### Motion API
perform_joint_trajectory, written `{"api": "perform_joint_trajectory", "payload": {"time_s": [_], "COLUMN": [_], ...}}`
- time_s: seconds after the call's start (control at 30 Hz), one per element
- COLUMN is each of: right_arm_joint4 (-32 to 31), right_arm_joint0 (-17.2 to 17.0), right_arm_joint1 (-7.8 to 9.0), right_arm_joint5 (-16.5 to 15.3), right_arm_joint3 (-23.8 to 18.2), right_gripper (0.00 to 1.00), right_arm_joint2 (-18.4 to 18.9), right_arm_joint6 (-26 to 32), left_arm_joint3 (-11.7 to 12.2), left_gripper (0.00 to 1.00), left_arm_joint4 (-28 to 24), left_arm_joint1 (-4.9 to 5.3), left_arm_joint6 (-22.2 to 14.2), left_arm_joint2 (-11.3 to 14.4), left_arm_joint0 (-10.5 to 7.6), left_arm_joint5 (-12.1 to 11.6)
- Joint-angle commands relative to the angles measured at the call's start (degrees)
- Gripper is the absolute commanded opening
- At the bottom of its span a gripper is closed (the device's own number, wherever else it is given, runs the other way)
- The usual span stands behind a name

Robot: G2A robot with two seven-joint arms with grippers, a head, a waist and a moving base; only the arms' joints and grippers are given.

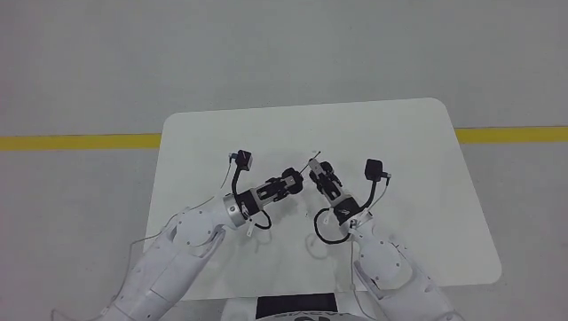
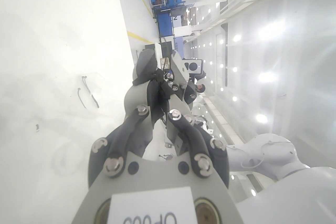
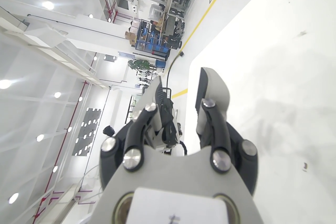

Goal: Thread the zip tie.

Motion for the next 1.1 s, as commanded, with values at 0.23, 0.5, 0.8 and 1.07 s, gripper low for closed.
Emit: {"api": "perform_joint_trajectory", "payload": {"time_s": [0.23,0.5,0.8,1.07], "right_arm_joint4": [1.14,10.74,10.74,25.81], "right_arm_joint0": [0.17,0.58,0.58,0.9], "right_arm_joint1": [0.15,0.51,0.51,1.46], "right_arm_joint5": [-0.39,-3.43,-3.43,-4.04], "right_arm_joint3": [0.46,0.72,0.72,3.59], "right_gripper": [1.0,1.0,1.0,1.0], "right_arm_joint2": [2.31,4.91,4.91,10.77], "right_arm_joint6": [1.42,10.25,10.25,25.31], "left_arm_joint3": [-1.26,-2.21,-2.15,1.08], "left_gripper": [0.0,0.0,0.0,0.0], "left_arm_joint4": [-0.1,-1.17,-0.67,-5.88], "left_arm_joint1": [0.7,1.59,1.58,3.07], "left_arm_joint6": [-2.51,-11.45,-11.16,-22.65], "left_arm_joint2": [-1.6,-3.18,-2.78,-6.68], "left_arm_joint0": [1.22,1.43,1.26,0.75], "left_arm_joint5": [0.0,0.0,0.63,0.0]}}
